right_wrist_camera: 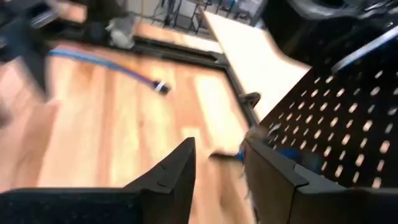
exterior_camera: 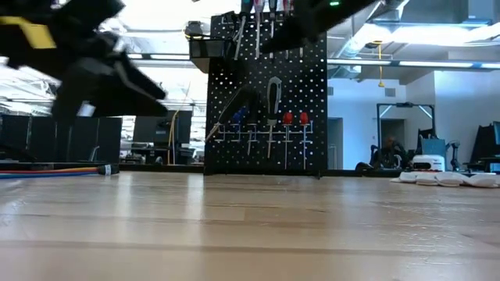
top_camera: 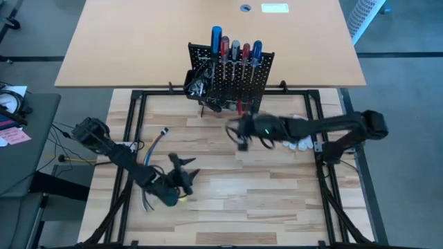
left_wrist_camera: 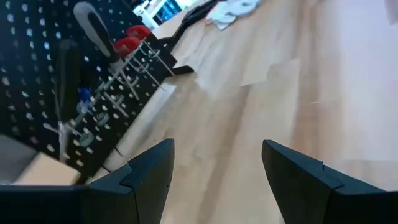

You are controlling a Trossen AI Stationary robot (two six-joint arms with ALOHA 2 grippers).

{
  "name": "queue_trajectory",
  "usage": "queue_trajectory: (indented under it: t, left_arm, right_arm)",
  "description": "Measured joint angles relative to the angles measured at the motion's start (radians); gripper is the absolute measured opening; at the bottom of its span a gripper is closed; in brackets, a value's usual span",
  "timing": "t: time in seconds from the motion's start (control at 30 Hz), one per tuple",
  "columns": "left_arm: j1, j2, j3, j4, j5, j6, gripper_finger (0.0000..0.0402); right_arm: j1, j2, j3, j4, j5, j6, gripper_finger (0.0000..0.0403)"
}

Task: Hang tools onto peg board
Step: Hang the black screwdriver on the black pegboard

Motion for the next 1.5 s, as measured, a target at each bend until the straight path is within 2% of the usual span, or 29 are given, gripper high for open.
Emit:
queue_trajectory:
  t: [0.1, 0.17, 0.23, 0.33, 0.43, 0.5, 0.6, 0.7, 0.87, 0.93, 1.0, 1.1, 1.37, 1.5]
  left_arm:
    - [0.074, 0.000, 0.031, 0.008, 0.004, 0.146, 0.0237]
    - [0.125, 0.000, 0.035, 0.100, 0.008, 0.272, 0.0237]
    - [0.179, 0.000, 0.031, 0.251, 0.087, 0.400, 0.0237]
    - [0.251, 0.000, 0.021, 0.491, 0.282, 0.555, 0.0237]
    - [0.312, 0.000, 0.027, 0.670, 0.330, 0.715, 0.0237]
    - [0.360, 0.000, 0.042, 0.717, 0.344, 0.832, 0.0237]
    - [0.450, 0.000, 0.075, 0.677, 0.422, 0.975, 0.0237]
    - [0.535, 0.001, 0.119, 0.604, 0.424, 0.957, 0.0237]
    - [0.647, 0.001, 0.157, 0.529, 0.367, 0.881, 0.0237]
    - [0.676, 0.001, 0.159, 0.515, 0.373, 0.883, 0.0237]
    - [0.704, 0.001, 0.159, 0.489, 0.422, 0.884, 0.0237]
    - [0.738, 0.001, 0.159, 0.462, 0.486, 0.886, 0.0237]
    - [0.790, 0.101, 0.182, 0.504, 0.496, 0.940, 0.0236]
    - [0.790, 0.141, 0.213, 0.509, 0.484, 0.939, 0.0217]
  right_arm:
    - [0.094, -0.091, -0.132, 0.016, 0.062, 0.019, 0.0125]
    - [0.160, -0.142, -0.206, 0.020, 0.082, 0.058, 0.0118]
    - [0.221, -0.184, -0.273, 0.017, 0.090, 0.101, 0.0115]
    - [0.291, -0.217, -0.343, 0.032, 0.092, 0.138, 0.0113]
    - [0.323, -0.223, -0.377, 0.033, 0.092, 0.133, 0.0113]
    - [0.325, -0.216, -0.385, 0.031, 0.092, 0.111, 0.0113]
    - [0.319, -0.204, -0.386, 0.033, 0.092, 0.056, 0.0113]
    - [0.301, -0.204, -0.386, 0.036, 0.091, -0.013, 0.0113]
    - [0.256, -0.211, -0.386, 0.038, 0.091, -0.076, 0.0113]
    - [0.238, -0.211, -0.386, 0.037, 0.091, -0.093, 0.0113]
    - [0.219, -0.210, -0.386, 0.035, 0.091, -0.098, 0.0113]
    - [0.196, -0.210, -0.386, 0.037, 0.090, -0.097, 0.0113]
    - [0.188, -0.210, -0.386, 0.041, 0.089, -0.078, 0.0113]
    - [0.199, -0.210, -0.386, 0.042, 0.089, -0.070, 0.0113]
